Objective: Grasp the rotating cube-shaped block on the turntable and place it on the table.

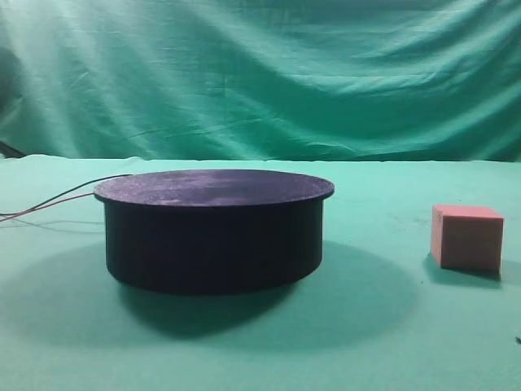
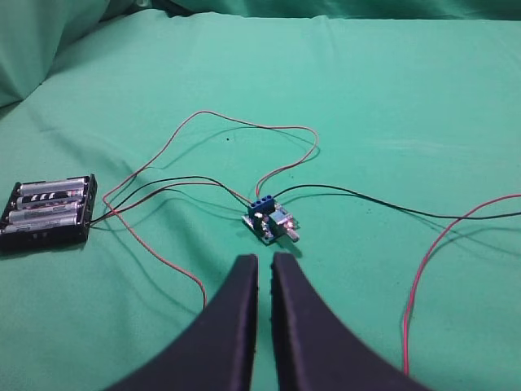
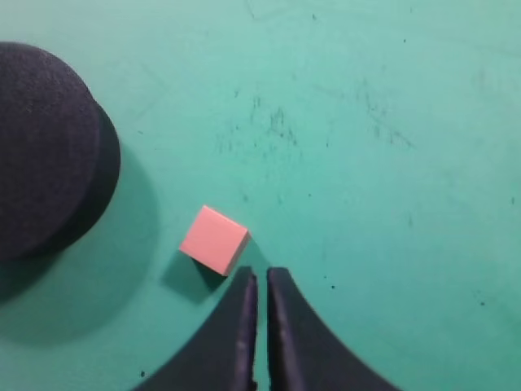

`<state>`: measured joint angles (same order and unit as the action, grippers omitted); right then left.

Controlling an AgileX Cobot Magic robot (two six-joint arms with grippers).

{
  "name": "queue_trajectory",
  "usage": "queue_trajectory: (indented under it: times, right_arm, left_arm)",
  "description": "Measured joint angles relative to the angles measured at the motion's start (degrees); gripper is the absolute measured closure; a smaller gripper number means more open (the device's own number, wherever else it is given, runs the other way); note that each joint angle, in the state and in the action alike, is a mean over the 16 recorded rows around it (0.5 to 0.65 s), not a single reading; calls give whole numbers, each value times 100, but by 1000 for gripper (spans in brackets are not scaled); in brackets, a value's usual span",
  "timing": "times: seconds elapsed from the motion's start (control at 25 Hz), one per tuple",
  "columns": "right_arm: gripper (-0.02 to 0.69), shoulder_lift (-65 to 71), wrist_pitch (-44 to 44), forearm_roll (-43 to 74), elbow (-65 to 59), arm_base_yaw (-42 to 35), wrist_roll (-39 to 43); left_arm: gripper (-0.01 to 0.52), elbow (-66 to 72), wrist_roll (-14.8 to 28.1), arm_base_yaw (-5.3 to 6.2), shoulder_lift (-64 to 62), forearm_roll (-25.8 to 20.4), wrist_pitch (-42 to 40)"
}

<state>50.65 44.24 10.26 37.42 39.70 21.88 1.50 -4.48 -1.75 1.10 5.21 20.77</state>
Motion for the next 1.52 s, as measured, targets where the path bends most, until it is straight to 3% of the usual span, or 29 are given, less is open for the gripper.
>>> queue_trajectory:
  times: [0.44, 1.08, 1.52]
  right_arm:
    - [665, -632, -664, -146, -547, -372, -1072]
    - [665, -3479, -2761, -318, -3123, -2964, -1254]
    - [665, -4961, -2631, -459, -3885, -3614, -1273]
  left_arm:
    - [514, 0, 0, 0, 0, 0, 0]
    - [514, 0, 0, 0, 0, 0, 0]
    - [514, 0, 0, 0, 0, 0, 0]
